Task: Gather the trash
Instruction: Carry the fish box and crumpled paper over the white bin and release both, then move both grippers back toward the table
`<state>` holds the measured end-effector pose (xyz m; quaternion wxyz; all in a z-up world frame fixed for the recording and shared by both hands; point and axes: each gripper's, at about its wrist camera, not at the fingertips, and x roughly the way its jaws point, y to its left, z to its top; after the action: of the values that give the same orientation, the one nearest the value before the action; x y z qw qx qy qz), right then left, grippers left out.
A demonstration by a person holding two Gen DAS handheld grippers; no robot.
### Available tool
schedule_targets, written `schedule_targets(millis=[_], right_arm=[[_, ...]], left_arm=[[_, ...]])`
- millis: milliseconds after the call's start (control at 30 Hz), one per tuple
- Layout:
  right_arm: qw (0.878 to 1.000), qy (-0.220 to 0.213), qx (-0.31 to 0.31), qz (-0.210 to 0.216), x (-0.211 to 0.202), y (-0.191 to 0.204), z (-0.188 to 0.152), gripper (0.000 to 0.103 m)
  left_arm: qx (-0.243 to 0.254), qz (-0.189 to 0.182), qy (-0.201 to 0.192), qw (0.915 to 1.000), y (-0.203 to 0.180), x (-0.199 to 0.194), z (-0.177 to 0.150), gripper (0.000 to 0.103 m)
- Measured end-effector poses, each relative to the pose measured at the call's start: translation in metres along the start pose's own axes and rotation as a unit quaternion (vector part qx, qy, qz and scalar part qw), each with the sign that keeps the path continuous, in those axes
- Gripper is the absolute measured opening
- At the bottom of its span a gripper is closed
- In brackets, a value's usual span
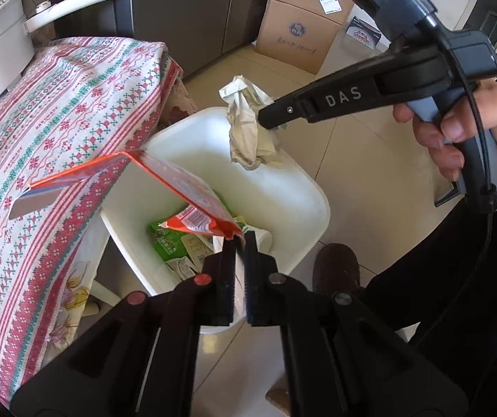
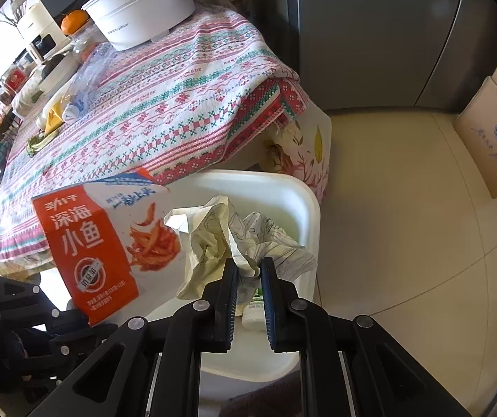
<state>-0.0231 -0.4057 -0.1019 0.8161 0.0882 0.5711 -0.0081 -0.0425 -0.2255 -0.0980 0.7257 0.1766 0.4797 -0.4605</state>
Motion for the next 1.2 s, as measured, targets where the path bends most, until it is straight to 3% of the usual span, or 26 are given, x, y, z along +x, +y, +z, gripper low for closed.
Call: schedule_targets(millis=[300, 367, 433, 467, 633, 833, 1067, 1200], right_arm=[[1.000, 0.009, 0.020, 0.010, 0.002, -0.005, 0.000, 0.025], [1.000, 0.008, 0.023, 0.011, 0.002, -0.006, 0.000, 0.030], [0.999, 0.006, 0.030, 0.011, 0.000, -0.008, 0.000, 0.043], [0.999, 0.004, 0.032, 0.011, 0.000, -0.008, 0.000, 0.045], [0.999, 0.000, 0.041, 0.011, -0.003, -0.013, 0.001, 0.049], [0.999, -0.008, 0.036, 0.005, -0.007, -0.013, 0.005, 0.053], [0.999, -0.031, 0.022, 0.001, -0.016, -0.001, 0.018, 0.063], [0.999, -0.044, 0.007, -0.004, -0.019, 0.015, 0.032, 0.065]], left_arm=[[0.010, -0.004, 0.000, 0.9999, -0.003, 0.000, 0.000, 0.004], [0.011, -0.001, 0.001, 0.9999, -0.003, 0.001, 0.001, 0.004], [0.006, 0.004, 0.002, 1.0000, -0.002, 0.002, 0.001, 0.005], [0.004, 0.007, 0.005, 1.0000, 0.000, 0.003, 0.002, 0.007], [-0.003, 0.033, 0.004, 0.9994, 0.008, 0.000, 0.000, 0.036], [-0.026, 0.067, -0.011, 0.9973, 0.028, -0.017, 0.001, 0.055], [-0.090, 0.121, -0.034, 0.9880, 0.079, -0.049, 0.000, 0.068], [-0.142, 0.158, -0.045, 0.9761, 0.122, -0.071, -0.005, 0.073]])
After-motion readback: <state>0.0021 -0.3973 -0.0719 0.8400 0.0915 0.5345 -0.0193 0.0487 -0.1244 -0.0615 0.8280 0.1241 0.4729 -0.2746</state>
